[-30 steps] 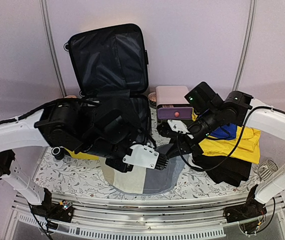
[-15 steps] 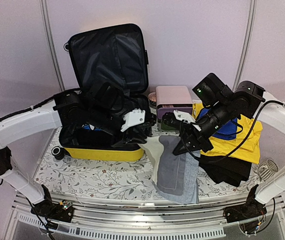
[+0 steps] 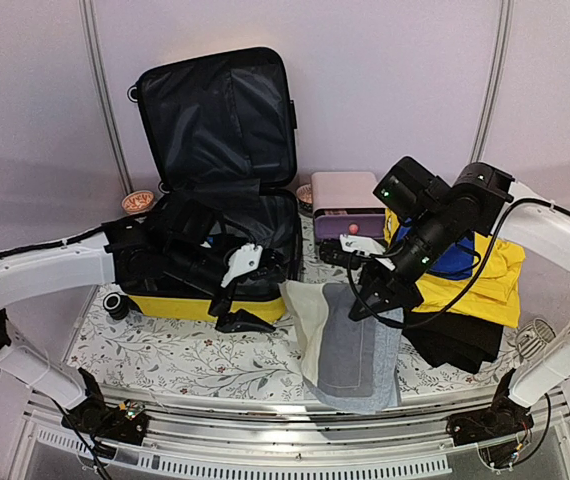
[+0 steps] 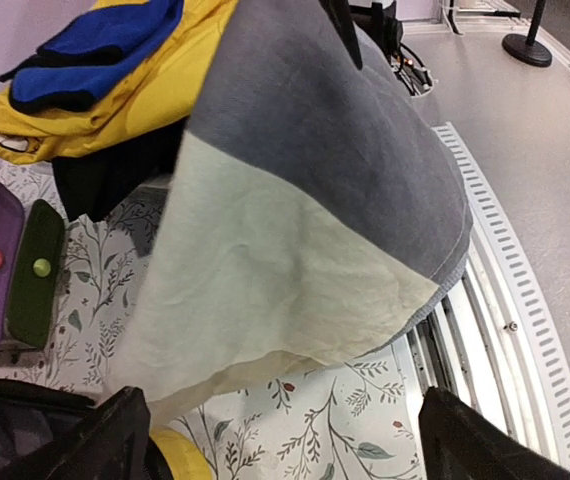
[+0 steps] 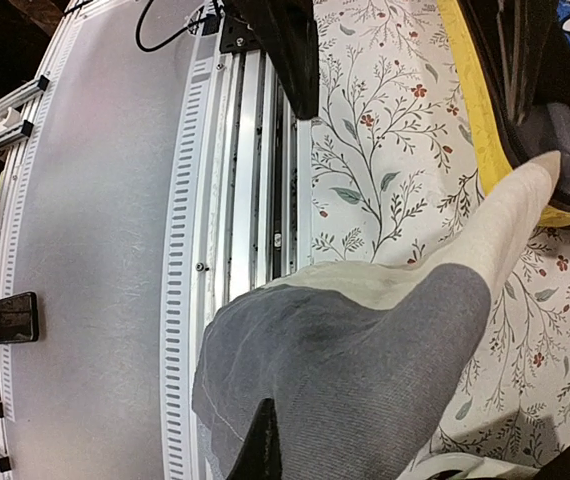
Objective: Open, take out, and arrange the luggage
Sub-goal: Pass from the right arm to the left
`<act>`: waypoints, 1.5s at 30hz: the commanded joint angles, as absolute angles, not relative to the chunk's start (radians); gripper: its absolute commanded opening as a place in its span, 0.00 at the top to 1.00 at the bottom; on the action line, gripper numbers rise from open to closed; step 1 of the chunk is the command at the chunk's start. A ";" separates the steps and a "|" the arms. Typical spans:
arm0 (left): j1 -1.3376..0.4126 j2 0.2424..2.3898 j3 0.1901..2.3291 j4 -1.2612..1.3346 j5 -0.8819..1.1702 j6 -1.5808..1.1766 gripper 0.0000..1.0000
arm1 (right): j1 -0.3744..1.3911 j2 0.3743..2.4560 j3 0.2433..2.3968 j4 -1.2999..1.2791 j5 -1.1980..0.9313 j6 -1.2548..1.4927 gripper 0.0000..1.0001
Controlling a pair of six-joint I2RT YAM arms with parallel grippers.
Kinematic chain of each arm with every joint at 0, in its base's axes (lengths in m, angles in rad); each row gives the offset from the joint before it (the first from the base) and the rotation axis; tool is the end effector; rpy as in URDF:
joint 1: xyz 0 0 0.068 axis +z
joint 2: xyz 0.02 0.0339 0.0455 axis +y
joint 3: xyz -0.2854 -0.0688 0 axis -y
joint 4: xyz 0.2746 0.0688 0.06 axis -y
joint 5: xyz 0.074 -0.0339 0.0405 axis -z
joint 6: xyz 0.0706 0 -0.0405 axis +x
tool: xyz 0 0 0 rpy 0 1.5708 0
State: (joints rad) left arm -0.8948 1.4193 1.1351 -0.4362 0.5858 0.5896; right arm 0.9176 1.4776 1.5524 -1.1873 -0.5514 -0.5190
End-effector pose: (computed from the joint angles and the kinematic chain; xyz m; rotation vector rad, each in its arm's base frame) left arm 0.1930 -0.3030 0.2886 1.7540 1.4562 -0.8287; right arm 0.1664 0.2783 0.3577 -1.8931 1.8977 0.8652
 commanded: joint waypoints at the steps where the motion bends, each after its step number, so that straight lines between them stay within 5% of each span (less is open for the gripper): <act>1: -0.863 1.350 1.073 -0.313 0.635 0.702 0.02 | 0.930 1.452 1.536 -1.196 -0.565 -0.530 0.98; 21: -0.806 1.658 1.246 -0.361 0.719 0.809 0.13 | 0.965 1.418 1.521 -1.206 -0.609 -0.584 0.98; 26: -0.790 1.711 1.289 -0.425 0.741 0.843 0.30 | 0.966 1.408 1.517 -1.203 -0.604 -0.584 0.98; 35: -0.779 1.771 1.345 -0.545 0.775 0.899 1.00 | 0.967 1.389 1.507 -1.199 -0.549 -0.548 0.98; 45: -0.784 1.731 1.427 -0.530 0.716 0.785 1.00 | 0.945 1.297 1.471 -1.200 -0.305 -0.334 0.99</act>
State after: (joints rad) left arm -0.7902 1.7691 1.3746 -0.4519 0.6659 0.7242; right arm 0.9604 1.3735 1.4918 -1.2087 -0.4355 -0.4622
